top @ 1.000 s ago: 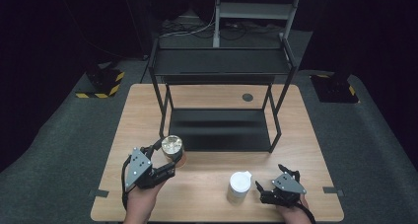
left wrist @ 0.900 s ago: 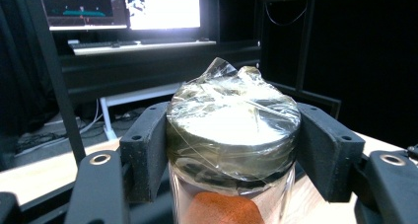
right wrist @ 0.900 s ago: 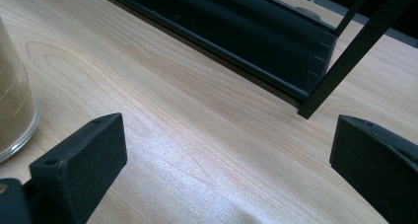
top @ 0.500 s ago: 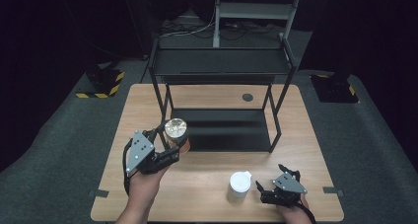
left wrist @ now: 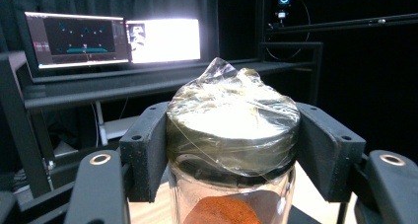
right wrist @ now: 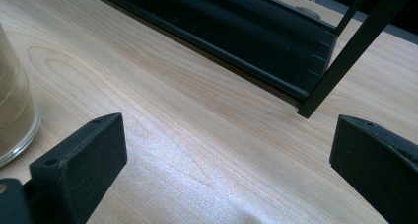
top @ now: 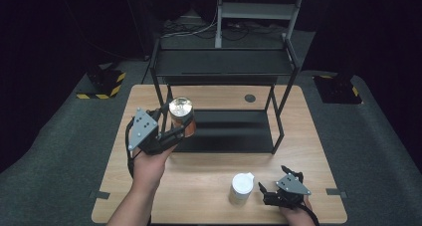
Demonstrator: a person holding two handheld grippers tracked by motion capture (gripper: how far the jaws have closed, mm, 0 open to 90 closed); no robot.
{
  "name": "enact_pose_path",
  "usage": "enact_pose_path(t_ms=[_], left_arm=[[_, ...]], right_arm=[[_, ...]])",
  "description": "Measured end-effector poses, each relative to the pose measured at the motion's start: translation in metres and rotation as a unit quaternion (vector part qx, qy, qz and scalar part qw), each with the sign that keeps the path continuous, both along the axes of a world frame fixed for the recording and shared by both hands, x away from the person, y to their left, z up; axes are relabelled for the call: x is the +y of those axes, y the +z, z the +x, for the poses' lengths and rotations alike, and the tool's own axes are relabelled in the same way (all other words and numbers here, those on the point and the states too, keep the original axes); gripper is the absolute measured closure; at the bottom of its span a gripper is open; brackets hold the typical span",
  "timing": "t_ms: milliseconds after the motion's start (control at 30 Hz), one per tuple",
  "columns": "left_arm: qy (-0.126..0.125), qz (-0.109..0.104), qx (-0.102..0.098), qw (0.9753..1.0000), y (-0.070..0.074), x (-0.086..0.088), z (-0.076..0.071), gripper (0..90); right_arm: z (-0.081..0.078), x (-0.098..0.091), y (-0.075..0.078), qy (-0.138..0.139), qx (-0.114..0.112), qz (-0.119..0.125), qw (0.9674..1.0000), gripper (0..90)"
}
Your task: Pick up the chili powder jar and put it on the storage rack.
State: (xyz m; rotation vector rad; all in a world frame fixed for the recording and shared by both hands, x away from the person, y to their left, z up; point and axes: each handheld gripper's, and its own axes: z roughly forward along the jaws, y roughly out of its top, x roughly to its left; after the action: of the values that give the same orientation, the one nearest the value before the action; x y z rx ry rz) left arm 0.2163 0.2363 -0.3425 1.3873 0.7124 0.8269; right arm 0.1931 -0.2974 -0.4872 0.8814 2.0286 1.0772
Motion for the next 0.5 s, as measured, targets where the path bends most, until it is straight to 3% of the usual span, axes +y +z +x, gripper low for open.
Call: enact_pose_path(t_ms=[267,500], left_arm=[[0.006,-0.003,-0.010,0.9999,0.022,-0.006,0.012,34.2],[0.008,-0.021,-0.016,0.9996,0.036,-0.007,0.024,34.3]], right_arm=[[0.000,0.000,0.000,-0.001,0.000,0.002,1.0000,0.0],[0.000,-0.001,0.000,-0.001,0.001,0.005,1.0000,0.0]])
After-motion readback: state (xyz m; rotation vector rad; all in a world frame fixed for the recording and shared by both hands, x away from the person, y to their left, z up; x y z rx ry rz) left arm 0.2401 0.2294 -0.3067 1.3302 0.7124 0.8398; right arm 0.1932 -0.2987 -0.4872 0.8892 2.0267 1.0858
